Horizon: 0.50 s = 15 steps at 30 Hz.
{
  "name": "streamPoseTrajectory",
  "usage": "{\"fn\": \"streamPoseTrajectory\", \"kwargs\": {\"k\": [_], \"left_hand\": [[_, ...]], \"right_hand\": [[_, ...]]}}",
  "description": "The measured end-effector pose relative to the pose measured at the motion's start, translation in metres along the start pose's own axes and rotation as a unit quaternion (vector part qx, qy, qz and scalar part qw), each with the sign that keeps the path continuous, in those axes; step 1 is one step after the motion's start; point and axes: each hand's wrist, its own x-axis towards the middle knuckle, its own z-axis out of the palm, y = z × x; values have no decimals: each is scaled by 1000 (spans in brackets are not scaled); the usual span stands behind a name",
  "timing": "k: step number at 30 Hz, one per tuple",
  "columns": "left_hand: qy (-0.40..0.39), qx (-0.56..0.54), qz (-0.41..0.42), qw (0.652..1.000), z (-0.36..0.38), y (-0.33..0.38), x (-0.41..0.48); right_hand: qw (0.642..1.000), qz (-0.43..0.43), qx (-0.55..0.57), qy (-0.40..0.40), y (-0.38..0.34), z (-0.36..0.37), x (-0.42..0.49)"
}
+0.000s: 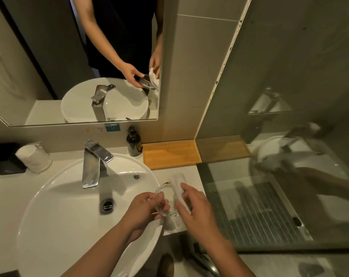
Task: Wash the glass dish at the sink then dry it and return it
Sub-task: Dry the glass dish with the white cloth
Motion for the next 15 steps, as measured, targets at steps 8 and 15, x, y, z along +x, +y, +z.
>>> {"fn": "streamPoseTrajectory", "kwargs": {"k": [8,15], "left_hand": [[7,-11,-5,1000,-1,5,-5],[-21,4,1,1000,2,7,-13]], "right_hand": [[998,-36,55,15,8,1,-1],[980,109,156,-56,-3,-3,29]]}}
